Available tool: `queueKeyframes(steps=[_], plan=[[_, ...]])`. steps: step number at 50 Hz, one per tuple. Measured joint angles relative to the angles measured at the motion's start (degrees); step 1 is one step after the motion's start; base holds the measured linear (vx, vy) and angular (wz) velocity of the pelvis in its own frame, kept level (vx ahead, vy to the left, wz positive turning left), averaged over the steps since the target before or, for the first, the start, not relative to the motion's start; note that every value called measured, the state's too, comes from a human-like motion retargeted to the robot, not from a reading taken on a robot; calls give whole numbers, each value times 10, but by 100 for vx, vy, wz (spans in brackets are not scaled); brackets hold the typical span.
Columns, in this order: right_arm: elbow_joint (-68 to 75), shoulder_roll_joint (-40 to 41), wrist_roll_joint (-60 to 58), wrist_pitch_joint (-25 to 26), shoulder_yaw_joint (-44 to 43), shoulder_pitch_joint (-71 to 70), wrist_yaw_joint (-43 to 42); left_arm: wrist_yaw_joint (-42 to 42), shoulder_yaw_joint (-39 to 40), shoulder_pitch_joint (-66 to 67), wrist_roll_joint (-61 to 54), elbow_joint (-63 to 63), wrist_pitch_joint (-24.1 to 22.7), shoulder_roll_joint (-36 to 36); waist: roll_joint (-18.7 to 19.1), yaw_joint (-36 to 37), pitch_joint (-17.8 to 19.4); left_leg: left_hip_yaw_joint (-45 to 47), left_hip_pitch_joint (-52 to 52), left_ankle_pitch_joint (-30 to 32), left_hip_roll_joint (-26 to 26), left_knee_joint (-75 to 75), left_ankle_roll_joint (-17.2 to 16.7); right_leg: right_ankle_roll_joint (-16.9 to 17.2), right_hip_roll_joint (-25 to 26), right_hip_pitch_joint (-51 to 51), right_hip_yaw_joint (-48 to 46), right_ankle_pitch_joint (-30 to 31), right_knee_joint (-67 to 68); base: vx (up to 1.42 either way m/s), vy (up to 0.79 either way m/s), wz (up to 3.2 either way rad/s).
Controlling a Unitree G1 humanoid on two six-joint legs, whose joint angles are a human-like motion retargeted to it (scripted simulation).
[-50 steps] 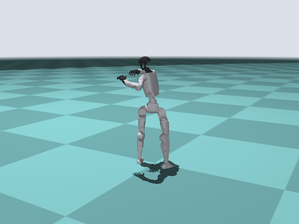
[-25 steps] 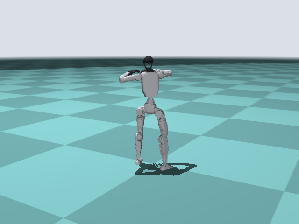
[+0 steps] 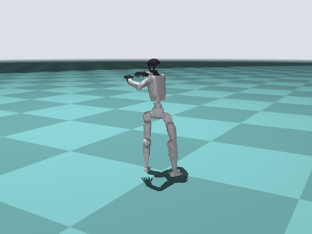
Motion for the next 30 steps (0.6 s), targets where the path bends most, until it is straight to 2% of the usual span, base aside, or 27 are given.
queueKeyframes(steps=[7,13,20,25,30], plan=[[31,104,-32,4,23,-56,-19,13,77,55,7,-6,4,-21,9,37,5,-6,2,1,0,0,1,1,8,14,-15,7,-14,1,0,14],[49,126,-42,9,29,-70,-28,20,73,37,-1,-20,5,-19,22,-4,3,23,14,-2,11,0,-2,2,13,10,15,8,-22,-4,-4,-43],[53,45,-18,7,3,-13,-21,11,7,-10,-18,-12,-5,31,43,-101,-12,96,43,-13,39,0,-8,11,22,-15,99,5,-18,-6,-8,-102],[50,-26,-1,6,-25,42,-10,16,-60,-73,-29,-5,-8,74,59,-200,-19,164,74,-23,63,0,-5,19,36,-36,177,4,-15,-5,-11,-135],[44,-86,9,8,-41,77,0,20,-172,-197,-44,9,-2,99,74,-309,-25,240,96,-45,87,24,4,27,54,-63,264,5,-11,-4,-13,-152]])
